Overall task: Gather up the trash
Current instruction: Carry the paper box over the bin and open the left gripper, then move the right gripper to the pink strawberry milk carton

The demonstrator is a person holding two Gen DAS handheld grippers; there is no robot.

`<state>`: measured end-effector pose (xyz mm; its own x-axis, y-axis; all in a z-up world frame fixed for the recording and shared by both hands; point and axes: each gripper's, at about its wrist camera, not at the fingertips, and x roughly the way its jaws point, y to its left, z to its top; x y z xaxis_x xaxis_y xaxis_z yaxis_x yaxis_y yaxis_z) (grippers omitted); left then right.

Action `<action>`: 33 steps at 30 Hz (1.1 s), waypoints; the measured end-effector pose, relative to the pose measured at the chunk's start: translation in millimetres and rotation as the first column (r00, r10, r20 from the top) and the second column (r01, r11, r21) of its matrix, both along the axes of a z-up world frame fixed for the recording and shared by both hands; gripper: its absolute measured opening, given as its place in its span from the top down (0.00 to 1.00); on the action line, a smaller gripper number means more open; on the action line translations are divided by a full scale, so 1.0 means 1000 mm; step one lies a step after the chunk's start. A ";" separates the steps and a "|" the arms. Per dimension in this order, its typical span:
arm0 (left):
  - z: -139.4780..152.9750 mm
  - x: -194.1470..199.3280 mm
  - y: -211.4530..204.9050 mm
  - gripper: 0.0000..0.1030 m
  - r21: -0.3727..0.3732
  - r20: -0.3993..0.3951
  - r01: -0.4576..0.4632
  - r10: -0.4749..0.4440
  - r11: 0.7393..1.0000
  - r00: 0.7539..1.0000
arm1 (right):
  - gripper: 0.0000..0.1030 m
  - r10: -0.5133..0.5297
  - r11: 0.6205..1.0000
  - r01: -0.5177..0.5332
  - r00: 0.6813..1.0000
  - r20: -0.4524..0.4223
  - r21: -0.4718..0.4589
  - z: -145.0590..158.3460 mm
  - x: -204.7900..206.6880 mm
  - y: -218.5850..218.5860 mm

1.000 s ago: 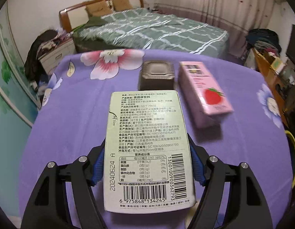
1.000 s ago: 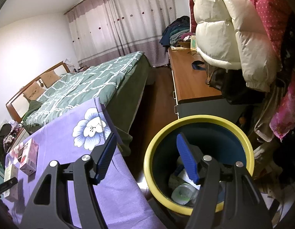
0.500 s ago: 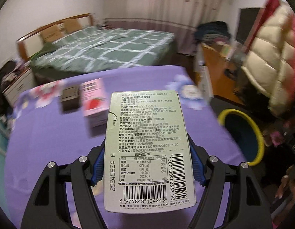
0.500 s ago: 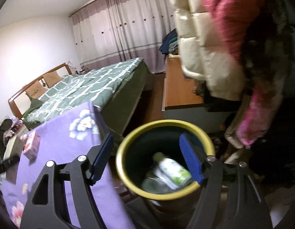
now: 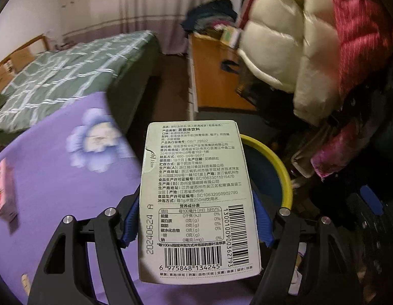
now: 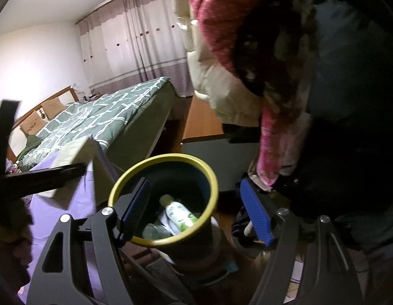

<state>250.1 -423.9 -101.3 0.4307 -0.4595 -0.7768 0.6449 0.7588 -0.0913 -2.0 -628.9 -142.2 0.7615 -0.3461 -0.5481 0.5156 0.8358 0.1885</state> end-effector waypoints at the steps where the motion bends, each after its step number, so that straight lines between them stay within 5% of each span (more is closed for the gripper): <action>1: -0.004 0.001 -0.013 0.30 0.009 -0.013 0.011 -0.011 1.000 1.000 | 0.32 -0.007 1.000 0.007 1.000 -0.002 -0.001 -0.001 -0.002 -0.003; 8: -0.035 0.010 -0.069 0.30 0.067 -0.055 0.051 -0.047 0.996 0.997 | 0.32 -0.041 0.999 0.042 0.999 -0.020 0.021 -0.010 -0.010 -0.022; 11: -0.037 0.013 -0.076 0.14 0.075 -0.032 0.035 -0.033 0.997 0.999 | 0.32 -0.047 0.999 0.047 0.999 -0.026 0.025 -0.010 -0.009 -0.025; 14: -0.024 0.010 -0.063 0.14 0.024 -0.010 0.020 -0.020 1.000 1.000 | 0.32 -0.042 0.999 0.043 0.999 -0.028 0.025 -0.010 -0.007 -0.023; 23: 0.041 -0.007 0.084 0.09 -0.104 0.180 -0.124 0.141 0.987 0.974 | 0.32 0.033 0.999 -0.032 0.999 -0.032 0.011 -0.008 0.013 0.009; 33: 0.053 -0.017 0.271 0.05 -0.153 0.291 -0.389 0.418 0.908 0.861 | 0.30 0.135 0.990 -0.137 0.990 -0.040 -0.035 0.006 0.048 0.065</action>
